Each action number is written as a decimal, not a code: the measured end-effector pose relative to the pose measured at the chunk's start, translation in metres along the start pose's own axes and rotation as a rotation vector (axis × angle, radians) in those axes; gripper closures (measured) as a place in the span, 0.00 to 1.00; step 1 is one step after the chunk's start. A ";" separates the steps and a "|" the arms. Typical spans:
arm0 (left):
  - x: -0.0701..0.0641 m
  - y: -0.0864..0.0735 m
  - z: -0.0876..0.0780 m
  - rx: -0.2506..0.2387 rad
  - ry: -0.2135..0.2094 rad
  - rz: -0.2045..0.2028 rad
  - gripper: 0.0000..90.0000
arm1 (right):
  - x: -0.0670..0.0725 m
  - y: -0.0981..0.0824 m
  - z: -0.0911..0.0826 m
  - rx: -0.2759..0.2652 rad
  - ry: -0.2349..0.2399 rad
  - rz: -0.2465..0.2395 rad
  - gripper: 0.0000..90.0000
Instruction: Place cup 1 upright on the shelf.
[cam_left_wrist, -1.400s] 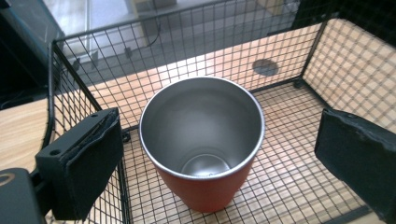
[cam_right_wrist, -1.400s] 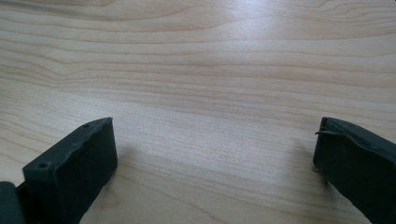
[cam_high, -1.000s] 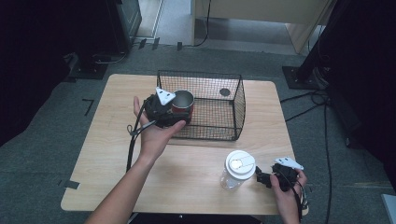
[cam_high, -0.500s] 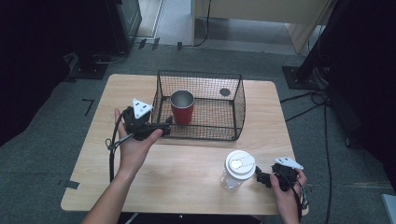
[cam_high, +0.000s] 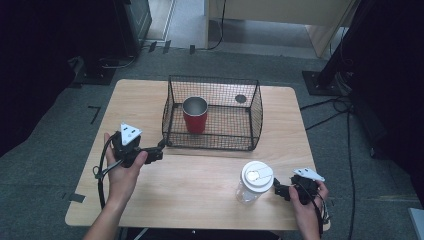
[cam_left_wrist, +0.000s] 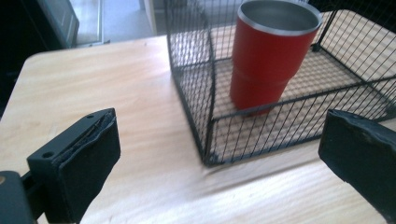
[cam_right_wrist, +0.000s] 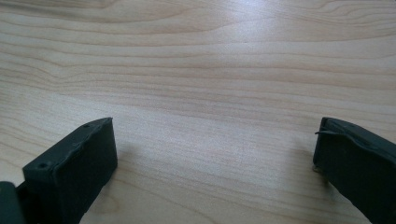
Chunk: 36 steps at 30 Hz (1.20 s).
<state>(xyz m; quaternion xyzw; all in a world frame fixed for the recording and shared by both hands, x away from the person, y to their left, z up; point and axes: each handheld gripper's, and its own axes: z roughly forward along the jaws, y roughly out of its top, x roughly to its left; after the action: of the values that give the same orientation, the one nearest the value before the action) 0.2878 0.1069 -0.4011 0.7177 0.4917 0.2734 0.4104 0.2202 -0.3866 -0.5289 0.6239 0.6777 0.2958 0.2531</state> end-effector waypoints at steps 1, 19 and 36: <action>0.002 -0.004 -0.001 0.003 0.004 -0.004 0.00 | 0.000 0.000 0.000 0.000 0.000 0.000 0.00; 0.049 -0.063 -0.019 0.029 0.097 -0.054 0.00 | -0.001 -0.001 -0.001 -0.001 0.007 -0.007 0.00; 0.094 -0.126 -0.024 0.136 0.209 -0.081 0.00 | -0.012 -0.003 -0.012 -0.029 0.066 0.075 0.00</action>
<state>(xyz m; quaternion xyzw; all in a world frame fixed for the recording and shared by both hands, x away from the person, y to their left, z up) 0.2425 0.2243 -0.4980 0.6911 0.5777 0.2960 0.3179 0.2108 -0.3999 -0.5235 0.6349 0.6576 0.3351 0.2283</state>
